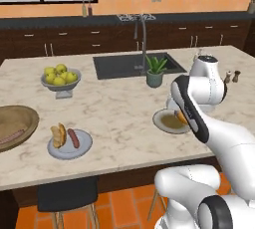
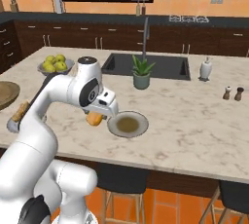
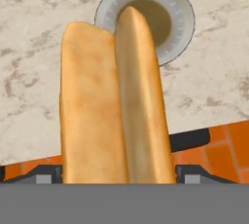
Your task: Place one bun and one sausage from the bowl on each plate.
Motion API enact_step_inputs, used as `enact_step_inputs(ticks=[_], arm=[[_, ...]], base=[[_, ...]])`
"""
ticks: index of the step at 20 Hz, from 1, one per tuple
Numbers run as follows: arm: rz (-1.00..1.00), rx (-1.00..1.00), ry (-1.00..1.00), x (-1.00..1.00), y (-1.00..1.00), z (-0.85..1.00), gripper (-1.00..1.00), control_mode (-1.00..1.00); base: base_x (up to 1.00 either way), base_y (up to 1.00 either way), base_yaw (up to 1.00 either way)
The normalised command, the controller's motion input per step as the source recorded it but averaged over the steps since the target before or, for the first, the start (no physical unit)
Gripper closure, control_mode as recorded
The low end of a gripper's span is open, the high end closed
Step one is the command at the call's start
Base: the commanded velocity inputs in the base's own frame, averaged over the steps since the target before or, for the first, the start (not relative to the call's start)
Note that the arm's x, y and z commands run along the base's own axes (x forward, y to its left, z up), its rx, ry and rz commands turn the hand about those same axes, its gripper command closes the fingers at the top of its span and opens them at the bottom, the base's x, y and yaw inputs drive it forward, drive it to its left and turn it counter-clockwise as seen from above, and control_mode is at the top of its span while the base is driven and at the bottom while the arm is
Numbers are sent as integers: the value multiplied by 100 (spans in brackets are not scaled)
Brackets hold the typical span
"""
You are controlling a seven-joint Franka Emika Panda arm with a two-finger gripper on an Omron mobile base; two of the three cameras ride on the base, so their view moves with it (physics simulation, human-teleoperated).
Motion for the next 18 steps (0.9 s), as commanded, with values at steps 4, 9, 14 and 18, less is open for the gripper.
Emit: enact_step_inputs(ticks=[4,9,14,18], arm=[[0,0,0,0,0,0,100,100],[0,0,0,23,-1,-5,100,-100],[0,0,0,97,0,-41,100,-100],[0,0,2,99,0,-61,100,-100]], base=[[60,-39,4],[35,-2,1],[0,0,0],[0,0,0]])
